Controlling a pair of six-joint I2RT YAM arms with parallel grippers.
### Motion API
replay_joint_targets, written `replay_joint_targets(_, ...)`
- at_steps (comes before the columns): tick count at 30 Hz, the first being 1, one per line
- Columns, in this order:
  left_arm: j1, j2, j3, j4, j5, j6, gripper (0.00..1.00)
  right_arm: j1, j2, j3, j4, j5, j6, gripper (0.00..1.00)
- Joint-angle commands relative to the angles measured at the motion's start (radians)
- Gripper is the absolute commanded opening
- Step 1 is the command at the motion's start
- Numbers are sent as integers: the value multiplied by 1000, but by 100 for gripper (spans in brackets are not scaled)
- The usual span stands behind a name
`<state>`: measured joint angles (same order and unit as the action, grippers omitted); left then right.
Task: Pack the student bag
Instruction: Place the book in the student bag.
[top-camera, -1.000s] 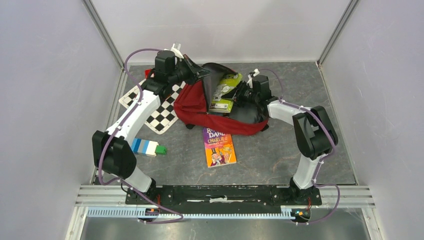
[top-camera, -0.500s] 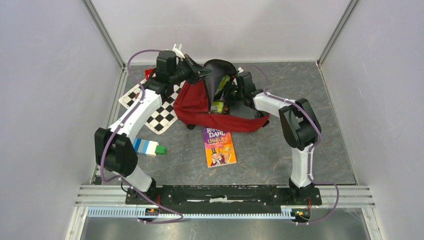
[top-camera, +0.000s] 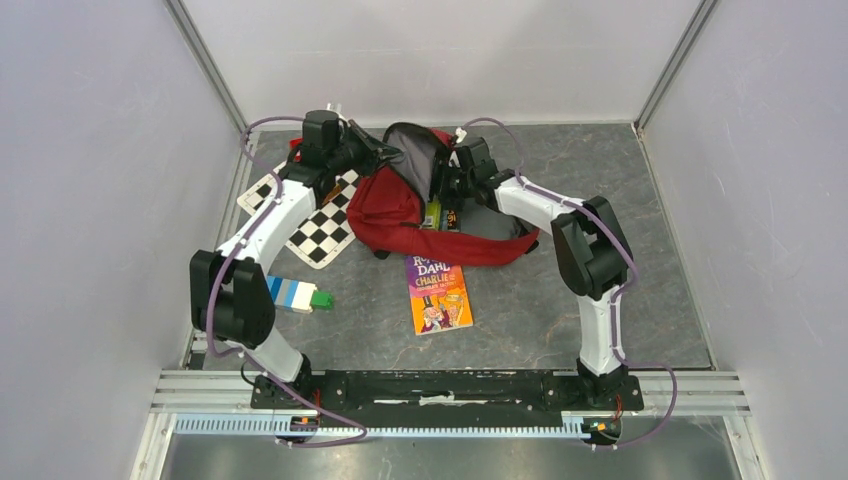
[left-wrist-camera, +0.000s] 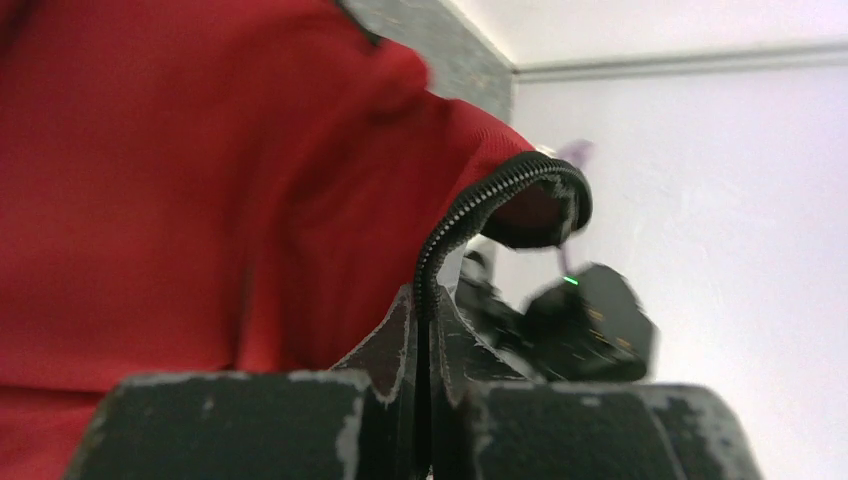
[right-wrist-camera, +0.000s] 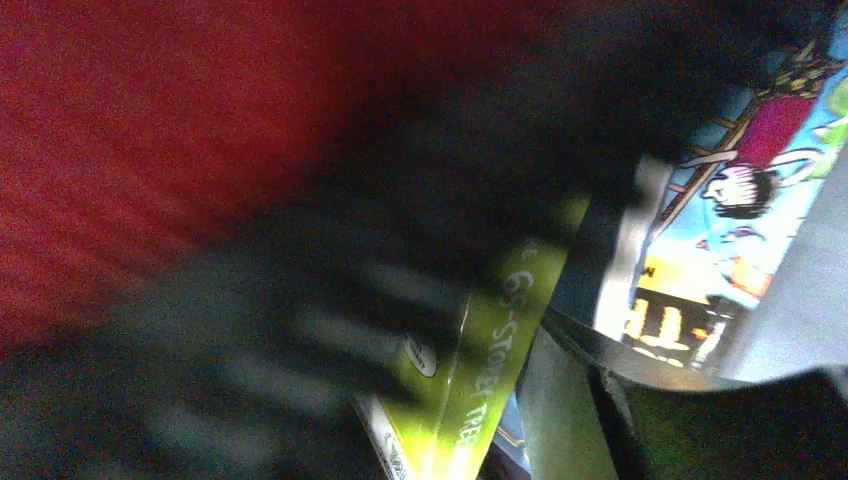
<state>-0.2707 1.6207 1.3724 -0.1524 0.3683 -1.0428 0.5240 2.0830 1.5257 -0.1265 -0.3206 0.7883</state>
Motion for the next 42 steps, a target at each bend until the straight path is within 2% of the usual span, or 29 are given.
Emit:
replay_joint_targets(1,47,-7,-75,-59,-64,8,2,-10,-61,7,-81,152,-186,71)
replay_joint_targets(3,58,-3,-94,-69,-65,23,2,-10,-78,8,-88,183,-220,71)
replay_joint_targets(6,64,4,-104,-88,-62,49,2,-10,-83,8,-89,195,-248,65)
replay_joint_targets(10,67,12,-108,-94,-55,65,2,-10,-60,8,-92,178,-245,51)
replay_joint_targets(12,67,18,-108,-95,-48,70,2,-10,-43,11,-85,162,-247,41)
replay_joint_targets(16,68,33,-109,-104,-42,97,2,-1,-24,7,-10,112,-250,24)
replay_joint_targets(19,71,48,-108,-130,-52,128,2,18,-1,19,62,58,-259,21)
replay_joint_targets(24,96,80,-111,-144,-55,168,2,42,39,59,47,59,-289,19)
replay_joint_targets(28,133,108,-118,-126,-52,187,2,41,-11,38,9,137,-358,25)
replay_joint_targets(30,145,121,-115,-111,-45,216,2,39,-59,14,-1,168,-404,34)
replay_joint_targets(35,147,130,-93,-72,41,341,15,26,-178,-8,-73,211,-524,60)
replay_joint_targets(37,148,125,-89,-84,52,385,23,21,-221,-2,-124,216,-576,72)
replay_joint_targets(39,148,118,-90,-99,58,422,33,19,-271,-19,-179,228,-605,78)
replay_joint_targets(42,147,96,-90,-138,55,461,60,19,-379,-107,-226,219,-609,81)
